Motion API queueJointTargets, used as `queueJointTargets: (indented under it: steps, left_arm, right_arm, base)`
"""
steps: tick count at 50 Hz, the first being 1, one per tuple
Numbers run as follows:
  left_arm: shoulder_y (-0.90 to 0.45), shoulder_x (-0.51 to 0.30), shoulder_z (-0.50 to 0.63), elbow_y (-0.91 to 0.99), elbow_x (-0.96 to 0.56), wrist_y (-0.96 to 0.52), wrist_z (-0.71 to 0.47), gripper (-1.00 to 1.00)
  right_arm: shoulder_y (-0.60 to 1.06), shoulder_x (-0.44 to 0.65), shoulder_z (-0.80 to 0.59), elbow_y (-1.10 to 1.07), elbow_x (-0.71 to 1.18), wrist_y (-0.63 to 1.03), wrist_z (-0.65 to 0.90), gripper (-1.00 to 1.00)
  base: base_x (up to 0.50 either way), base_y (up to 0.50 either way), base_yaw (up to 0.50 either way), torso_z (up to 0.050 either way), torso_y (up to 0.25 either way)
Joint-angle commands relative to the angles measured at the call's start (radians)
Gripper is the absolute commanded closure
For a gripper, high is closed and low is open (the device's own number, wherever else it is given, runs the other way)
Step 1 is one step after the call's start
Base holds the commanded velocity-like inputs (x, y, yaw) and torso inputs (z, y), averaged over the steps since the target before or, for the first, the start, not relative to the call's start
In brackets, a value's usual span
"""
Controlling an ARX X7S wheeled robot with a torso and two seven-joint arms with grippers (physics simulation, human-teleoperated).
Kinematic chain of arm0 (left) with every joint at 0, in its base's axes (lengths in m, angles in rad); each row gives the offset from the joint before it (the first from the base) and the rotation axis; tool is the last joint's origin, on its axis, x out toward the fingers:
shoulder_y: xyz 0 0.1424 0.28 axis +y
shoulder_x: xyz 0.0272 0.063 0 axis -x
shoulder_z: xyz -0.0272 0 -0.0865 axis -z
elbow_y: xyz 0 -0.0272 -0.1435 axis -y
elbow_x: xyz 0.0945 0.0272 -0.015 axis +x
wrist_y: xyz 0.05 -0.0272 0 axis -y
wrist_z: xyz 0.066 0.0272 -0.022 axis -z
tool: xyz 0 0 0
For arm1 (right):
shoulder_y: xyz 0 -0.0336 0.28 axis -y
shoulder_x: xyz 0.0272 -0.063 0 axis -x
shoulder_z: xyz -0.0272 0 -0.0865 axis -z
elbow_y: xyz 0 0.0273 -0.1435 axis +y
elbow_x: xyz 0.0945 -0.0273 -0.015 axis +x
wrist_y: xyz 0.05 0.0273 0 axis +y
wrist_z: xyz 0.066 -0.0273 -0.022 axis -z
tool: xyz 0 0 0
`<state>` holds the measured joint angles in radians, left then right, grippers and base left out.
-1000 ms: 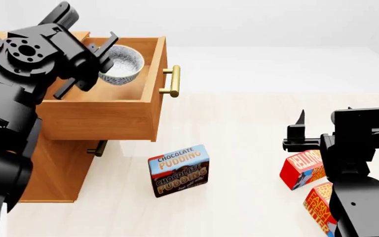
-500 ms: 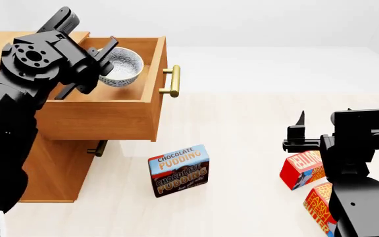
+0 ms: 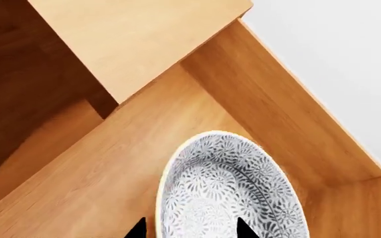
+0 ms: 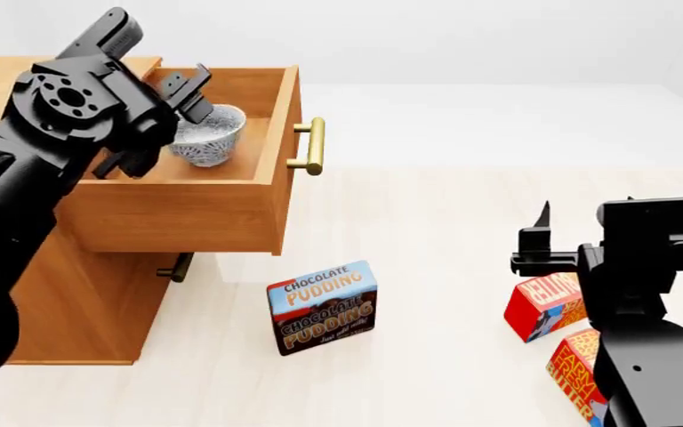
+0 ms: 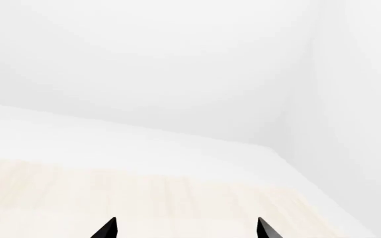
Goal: Put the bowl in the top drawer of the cabinet.
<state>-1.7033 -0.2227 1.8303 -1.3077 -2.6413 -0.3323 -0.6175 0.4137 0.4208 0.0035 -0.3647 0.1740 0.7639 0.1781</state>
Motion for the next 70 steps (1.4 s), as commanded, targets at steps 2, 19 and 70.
queueJointTargets:
  steps: [2,19,70]
  left_arm:
    - [-0.014,0.017,0.222,-0.001,-0.174,-0.003,0.042,-1.00]
    - [-0.036,0.016,0.373,0.000,-0.311,-0.002,0.087,-1.00]
    - [-0.445,-0.497,0.390,1.296,0.255,0.980,0.391,-1.00]
  right_arm:
    - [-0.003,0.004,0.006,0.000,0.005,-0.001,0.001,-1.00]
    - [-0.003,0.005,0.004,0.002,0.007,-0.001,0.005,-1.00]
    - [-0.015,-0.004,0.034,-0.135,0.047,-0.010,0.017,-1.00]
  base:
    - [0.00,0.00,0.00,0.000,0.000]
    - [0.00,0.00,0.00,0.000,0.000]
    - [0.00,0.00,0.00,0.000,0.000]
